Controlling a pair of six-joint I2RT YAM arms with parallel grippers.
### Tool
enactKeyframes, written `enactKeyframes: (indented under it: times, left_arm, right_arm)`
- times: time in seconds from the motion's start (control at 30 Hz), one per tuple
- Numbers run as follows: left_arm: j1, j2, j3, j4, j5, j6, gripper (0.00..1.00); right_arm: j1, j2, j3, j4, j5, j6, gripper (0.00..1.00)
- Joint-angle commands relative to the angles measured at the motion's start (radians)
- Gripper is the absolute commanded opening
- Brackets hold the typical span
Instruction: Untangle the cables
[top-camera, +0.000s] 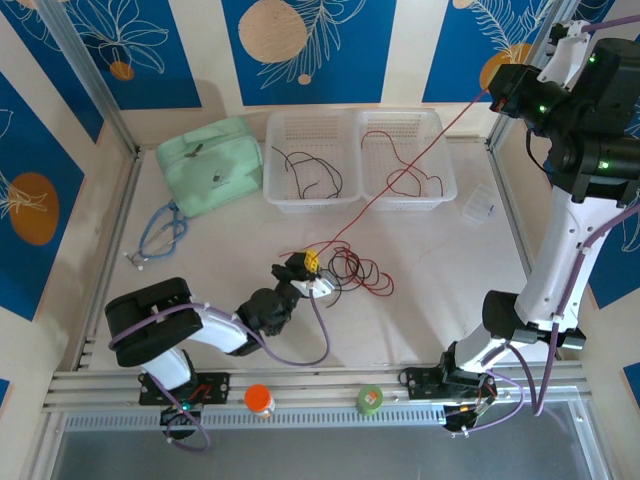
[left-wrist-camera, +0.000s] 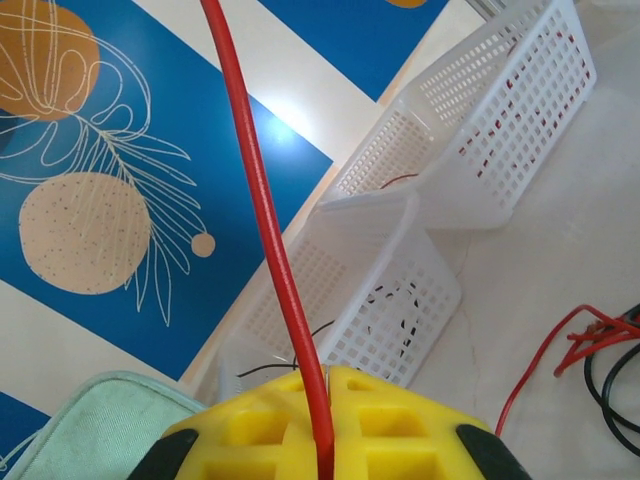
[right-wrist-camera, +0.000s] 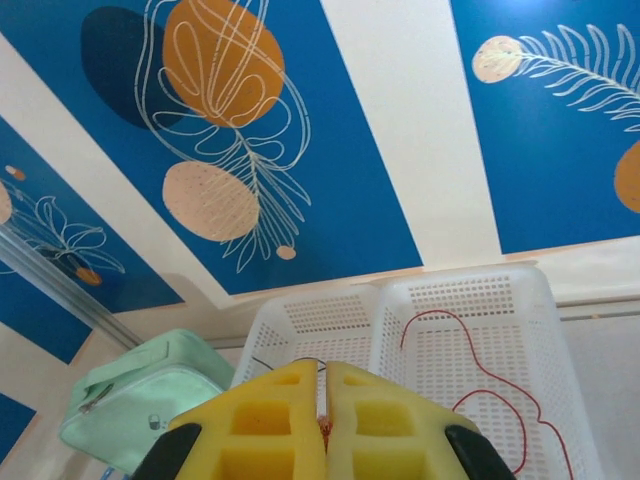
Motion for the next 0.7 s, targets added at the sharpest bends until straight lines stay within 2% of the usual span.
enactKeyframes:
  times: [0.0, 0.2, 0.23, 0.27, 0.3, 0.33, 0.37, 0.4, 0.53, 0.67]
  left_arm:
    - [0.0, -0.007, -0.011, -0.015, -0.052, 0.002, 0.0]
    - [0.003, -0.017, -0.007, -0.015, -0.061, 0.005, 0.01]
    - [0.002, -0.023, -0.002, -0.015, -0.06, 0.007, 0.1]
    - [0.001, -0.034, 0.004, -0.015, -0.058, 0.011, 0.22]
    - [0.0, -0.047, 0.011, -0.015, -0.054, 0.016, 0.42]
    - [0.0, -0.063, 0.02, -0.016, -0.052, 0.021, 0.68]
    - [-0.002, -0.075, 0.029, -0.016, -0.055, 0.026, 0.88]
    - [-0.001, -0.09, 0.042, -0.018, -0.061, 0.034, 1.0]
    - [-0.001, -0.158, 0.071, -0.088, -0.083, 0.049, 1.0]
    - [-0.005, -0.264, 0.06, -0.211, -0.117, -0.016, 1.0]
  right_arm:
    - [-0.05, -0.003, 0.035, 0.124, 0.025, 0.014, 0.0]
    - [-0.068, 0.0, 0.023, 0.15, -0.039, 0.052, 0.0]
    - [-0.068, 0.003, 0.018, 0.158, -0.062, 0.064, 0.0]
    - [-0.067, 0.006, 0.016, 0.169, -0.09, 0.081, 0.0]
    - [-0.065, 0.009, 0.013, 0.18, -0.121, 0.099, 0.0]
    - [-0.066, 0.012, 0.009, 0.196, -0.154, 0.12, 0.0]
    - [-0.066, 0.014, 0.003, 0.211, -0.177, 0.137, 0.0]
    - [-0.066, 0.018, 0.002, 0.228, -0.198, 0.155, 0.0]
    - [-0.066, 0.046, 0.027, 0.28, -0.244, 0.202, 0.0]
    - [-0.071, 0.117, 0.133, 0.277, -0.25, 0.216, 0.0]
